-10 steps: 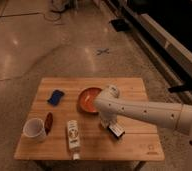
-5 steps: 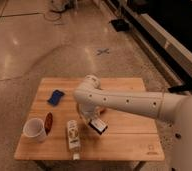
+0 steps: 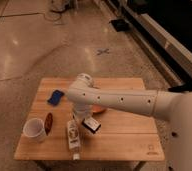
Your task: Place the eraser on the white sponge
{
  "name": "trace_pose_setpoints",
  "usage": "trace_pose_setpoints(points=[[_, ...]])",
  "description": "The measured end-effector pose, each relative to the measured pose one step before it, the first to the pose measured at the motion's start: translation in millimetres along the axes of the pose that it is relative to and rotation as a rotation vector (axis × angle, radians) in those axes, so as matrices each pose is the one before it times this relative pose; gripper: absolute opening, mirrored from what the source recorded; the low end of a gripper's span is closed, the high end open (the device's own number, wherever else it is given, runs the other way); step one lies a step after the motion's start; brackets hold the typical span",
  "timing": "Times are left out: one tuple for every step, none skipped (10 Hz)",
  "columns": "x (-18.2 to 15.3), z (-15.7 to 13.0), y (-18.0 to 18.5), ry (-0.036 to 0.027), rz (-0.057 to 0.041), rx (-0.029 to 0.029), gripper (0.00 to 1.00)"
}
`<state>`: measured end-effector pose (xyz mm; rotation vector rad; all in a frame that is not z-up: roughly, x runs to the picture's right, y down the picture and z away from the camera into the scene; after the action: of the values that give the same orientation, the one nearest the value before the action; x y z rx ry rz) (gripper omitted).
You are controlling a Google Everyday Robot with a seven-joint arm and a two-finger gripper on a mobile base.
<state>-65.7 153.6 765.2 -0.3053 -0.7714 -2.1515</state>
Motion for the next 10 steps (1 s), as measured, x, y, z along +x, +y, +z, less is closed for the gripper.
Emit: trace_pose_setpoints(points=[[-0.77, -0.09, 1.37, 0.00010, 0.00323, -0.00009, 0.00], [0.64, -0.21, -0.20, 0.00089, -0.00034, 0.00012, 0.00], [4.74, -0.01, 0.70, 0.00619, -0.00544, -0.00058, 0.00], [17.01, -1.56, -0.08, 0.02108, -0.02138, 0.00047, 0.00], [14.88, 0.70, 0.42, 0.01438, -0.02102, -0.00087, 0.00], [14.40, 1.37, 4.00, 0.01281, -0.01772, -0.00355, 0.00], [11.13, 1.41, 4.59, 0.00942, -0.01199, -0.00306, 0.00], [17.03, 2.20, 6.36, 0.01419, -0.01851, -0.00548, 0.00], [14.87, 2.41, 2.41, 0.01016, -0.02054, -0.00154, 0.00], [10.80, 2.83, 1.66, 0.00668, -0.01486, 0.00018, 0.00]])
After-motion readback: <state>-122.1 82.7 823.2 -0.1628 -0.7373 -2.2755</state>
